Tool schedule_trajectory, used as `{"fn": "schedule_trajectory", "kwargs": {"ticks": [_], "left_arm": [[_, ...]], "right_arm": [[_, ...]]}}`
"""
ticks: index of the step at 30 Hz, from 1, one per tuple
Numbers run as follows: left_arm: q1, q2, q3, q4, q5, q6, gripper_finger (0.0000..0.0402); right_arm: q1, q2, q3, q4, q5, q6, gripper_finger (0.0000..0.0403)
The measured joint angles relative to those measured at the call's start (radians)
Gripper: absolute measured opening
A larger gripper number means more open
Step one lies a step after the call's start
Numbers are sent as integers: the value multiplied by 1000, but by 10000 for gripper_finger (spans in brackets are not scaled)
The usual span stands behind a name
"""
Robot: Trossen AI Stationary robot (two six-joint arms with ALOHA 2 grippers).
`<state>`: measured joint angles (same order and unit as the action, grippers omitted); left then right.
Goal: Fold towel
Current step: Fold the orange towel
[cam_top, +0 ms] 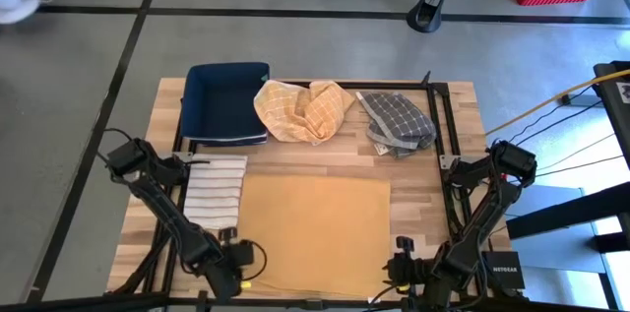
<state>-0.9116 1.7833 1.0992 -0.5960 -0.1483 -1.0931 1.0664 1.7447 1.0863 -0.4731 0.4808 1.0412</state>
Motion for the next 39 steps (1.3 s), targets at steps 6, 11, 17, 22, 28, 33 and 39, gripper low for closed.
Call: {"fn": "schedule_trajectory", "kwargs": {"ticks": [6,11,17,22,28,33,39], "left_arm": [[-29,39,0,28,238,72,119],[-7,31,0,23,337,10,119],[13,-46,11,6,435,-121,119],[15,-88,13,19,15,-42,119],[22,-14,0,90,-22,130,119],[28,36,2,97,74,172,119],[37,33,3,59,129,198,119]], "right_arm": [[0,0,0,-19,6,-2,154],[0,0,0,-52,-15,-1,154],[0,-1,0,-47,-22,6,154],[-18,7,0,-3,111,-18,154],[-99,44,0,1,-1,-102,154],[-147,76,0,-6,-85,-171,154],[-172,112,0,-103,-228,-221,154]]}}
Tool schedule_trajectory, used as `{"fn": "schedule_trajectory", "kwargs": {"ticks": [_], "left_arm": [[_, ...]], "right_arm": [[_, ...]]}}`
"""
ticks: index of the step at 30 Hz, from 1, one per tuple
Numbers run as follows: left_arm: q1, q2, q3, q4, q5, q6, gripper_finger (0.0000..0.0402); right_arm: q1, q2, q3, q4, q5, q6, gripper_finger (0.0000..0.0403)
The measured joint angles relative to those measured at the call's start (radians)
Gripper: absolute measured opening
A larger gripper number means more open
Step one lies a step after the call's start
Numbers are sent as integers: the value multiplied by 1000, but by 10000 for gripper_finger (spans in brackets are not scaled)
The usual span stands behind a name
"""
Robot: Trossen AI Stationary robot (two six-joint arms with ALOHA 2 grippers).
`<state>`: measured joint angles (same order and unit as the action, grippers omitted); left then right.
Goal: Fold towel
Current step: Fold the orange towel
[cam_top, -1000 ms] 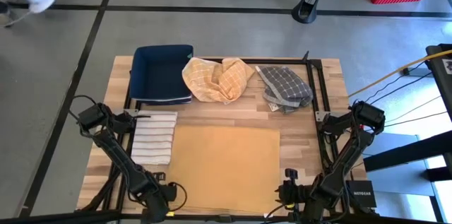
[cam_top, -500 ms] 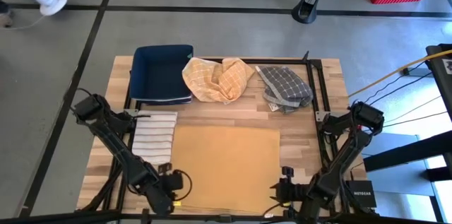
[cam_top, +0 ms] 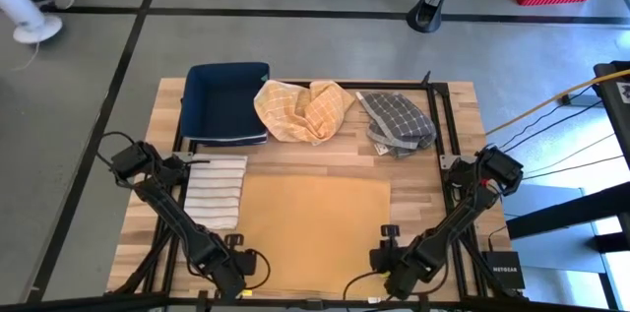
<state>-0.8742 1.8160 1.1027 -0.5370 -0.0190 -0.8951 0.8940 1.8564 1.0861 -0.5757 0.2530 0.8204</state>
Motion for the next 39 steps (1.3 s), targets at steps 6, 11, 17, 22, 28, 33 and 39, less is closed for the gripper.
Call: {"fn": "schedule_trajectory", "kwargs": {"ticks": [6,11,17,22,28,33,39], "left_arm": [[5,16,0,-52,89,-6,119],[28,27,2,-46,138,10,119],[78,14,31,-53,265,-87,119],[98,10,54,-39,215,-193,119],[101,23,49,124,127,-192,119],[87,84,49,168,142,-176,119],[99,97,49,187,179,-201,119]], "right_arm": [[2,6,4,-60,-55,-10,154],[2,4,3,-64,-44,-11,154],[3,5,2,-60,-24,-15,154],[3,6,1,-57,-12,-15,154],[3,7,1,-55,-2,-15,154],[3,7,0,-54,15,-15,154],[3,7,0,-54,18,-15,154]]}}
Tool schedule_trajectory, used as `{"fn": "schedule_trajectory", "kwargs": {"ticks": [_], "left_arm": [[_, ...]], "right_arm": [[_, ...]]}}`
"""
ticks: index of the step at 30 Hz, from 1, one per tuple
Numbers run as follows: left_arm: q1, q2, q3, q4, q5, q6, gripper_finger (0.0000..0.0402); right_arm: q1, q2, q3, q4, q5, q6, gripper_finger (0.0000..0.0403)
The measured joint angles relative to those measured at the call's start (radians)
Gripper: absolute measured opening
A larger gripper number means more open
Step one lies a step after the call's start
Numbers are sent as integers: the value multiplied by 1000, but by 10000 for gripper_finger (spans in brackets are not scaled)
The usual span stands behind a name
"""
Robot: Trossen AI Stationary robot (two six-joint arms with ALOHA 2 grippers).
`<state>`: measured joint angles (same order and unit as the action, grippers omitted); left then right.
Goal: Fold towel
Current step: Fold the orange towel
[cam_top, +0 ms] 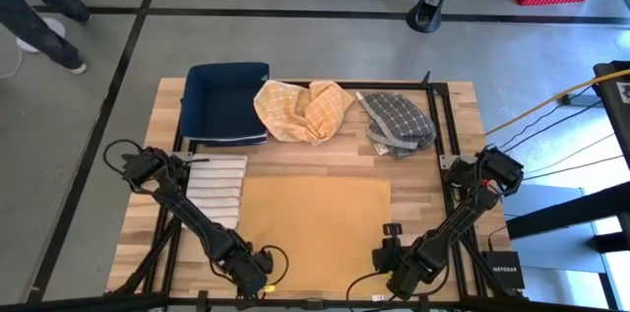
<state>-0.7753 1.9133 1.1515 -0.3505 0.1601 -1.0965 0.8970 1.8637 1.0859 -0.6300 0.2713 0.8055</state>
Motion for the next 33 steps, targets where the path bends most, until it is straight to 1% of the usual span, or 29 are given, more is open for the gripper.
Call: {"fn": "schedule_trajectory", "kwargs": {"ticks": [5,10,13,16,19,21,23,25,26,28,29,30,33], "left_arm": [[4,0,0,-3,-1,-3,119],[18,-12,0,9,100,-26,119],[9,-41,9,13,141,-62,119],[2,-85,9,9,173,-52,119],[2,-152,9,10,153,-23,119],[3,-203,10,10,80,30,119],[8,-252,10,10,-37,135,119],[10,-294,10,13,-185,295,119],[8,-308,11,20,-281,380,119],[3,-317,12,33,-456,499,119],[7,-317,12,30,-507,546,120],[16,-317,11,25,-538,579,121],[57,-317,11,-13,-550,582,137]], "right_arm": [[0,0,0,0,1,0,154],[0,0,0,8,0,0,154],[-1,1,5,3,-7,0,154],[-2,2,30,-29,-19,0,154],[-2,-3,75,-63,-1,-4,154],[-2,-13,107,-76,20,-22,154],[-2,-23,128,-95,43,-43,154],[-2,-31,145,-112,88,-56,154],[-2,-33,154,-122,116,-56,156],[-4,-33,171,-163,174,-56,166],[-12,-33,176,-188,182,-49,174],[-21,-33,176,-203,179,-33,185],[-56,-33,176,-266,149,0,224]]}}
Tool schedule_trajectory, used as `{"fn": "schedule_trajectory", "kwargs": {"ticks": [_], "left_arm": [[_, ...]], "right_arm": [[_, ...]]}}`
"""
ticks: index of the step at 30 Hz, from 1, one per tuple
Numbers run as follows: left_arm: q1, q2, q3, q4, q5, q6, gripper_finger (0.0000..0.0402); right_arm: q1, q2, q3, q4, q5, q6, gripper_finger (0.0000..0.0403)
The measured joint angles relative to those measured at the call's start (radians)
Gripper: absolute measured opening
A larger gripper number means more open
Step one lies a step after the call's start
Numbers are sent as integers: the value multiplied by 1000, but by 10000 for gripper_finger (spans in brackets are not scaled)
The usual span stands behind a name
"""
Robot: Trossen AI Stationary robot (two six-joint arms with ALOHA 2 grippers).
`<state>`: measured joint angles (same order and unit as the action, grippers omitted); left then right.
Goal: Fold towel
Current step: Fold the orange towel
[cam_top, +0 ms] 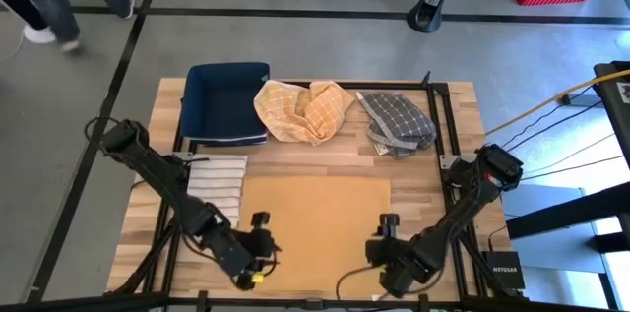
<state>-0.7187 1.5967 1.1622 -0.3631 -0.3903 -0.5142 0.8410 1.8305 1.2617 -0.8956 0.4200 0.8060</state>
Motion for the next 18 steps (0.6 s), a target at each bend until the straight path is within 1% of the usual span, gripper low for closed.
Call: {"fn": "schedule_trajectory", "kwargs": {"ticks": [4,6,9,12,14,18], "left_arm": [[61,0,-10,-89,-3,-42,175],[87,0,-20,-138,29,-66,195],[123,0,-37,-223,123,-109,219],[136,0,-62,-337,192,-152,228],[130,0,-82,-378,200,-160,229],[116,0,-145,-377,207,-130,226]], "right_arm": [[-58,-7,-25,-42,-66,-40,269],[-84,-25,-53,-39,-72,-73,281],[-121,-71,-115,-15,-82,-94,283],[-146,-140,-194,24,-101,-96,277],[-156,-194,-252,86,-116,-94,272],[-162,-288,-362,262,-127,-80,266]]}}
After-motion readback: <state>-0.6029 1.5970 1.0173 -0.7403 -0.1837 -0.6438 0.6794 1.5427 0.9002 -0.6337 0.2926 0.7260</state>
